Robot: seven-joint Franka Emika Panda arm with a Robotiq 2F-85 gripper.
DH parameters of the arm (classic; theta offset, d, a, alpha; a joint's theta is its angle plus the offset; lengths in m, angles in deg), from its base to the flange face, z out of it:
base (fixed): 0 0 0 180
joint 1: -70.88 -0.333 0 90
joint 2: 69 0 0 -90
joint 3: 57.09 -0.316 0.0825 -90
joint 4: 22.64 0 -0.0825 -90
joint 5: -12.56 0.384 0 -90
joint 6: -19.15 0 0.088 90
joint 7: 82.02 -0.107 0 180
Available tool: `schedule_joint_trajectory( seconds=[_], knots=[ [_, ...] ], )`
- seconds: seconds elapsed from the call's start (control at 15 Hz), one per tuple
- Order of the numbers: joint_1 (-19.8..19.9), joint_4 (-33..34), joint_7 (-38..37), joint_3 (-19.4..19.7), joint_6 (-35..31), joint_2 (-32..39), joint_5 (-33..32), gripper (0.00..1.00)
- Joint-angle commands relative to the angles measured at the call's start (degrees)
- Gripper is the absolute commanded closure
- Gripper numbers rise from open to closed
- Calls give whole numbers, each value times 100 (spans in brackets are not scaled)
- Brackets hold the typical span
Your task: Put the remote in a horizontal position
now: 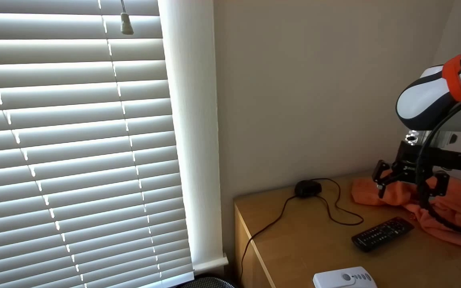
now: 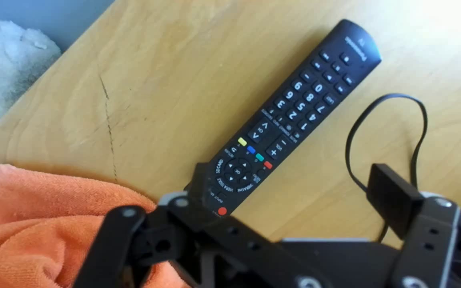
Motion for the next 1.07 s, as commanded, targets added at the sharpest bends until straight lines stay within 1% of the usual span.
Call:
schedule_joint_trajectory(
  seconds=[0.0,0.73,1.0],
  knots=[
    [76,-311,936,-126,158,-250,-256,0],
    [69,-629,3291,-321,151,-319,-1502,0],
    [94,-692,3720,-409,235,-436,-1489,0]
  ],
)
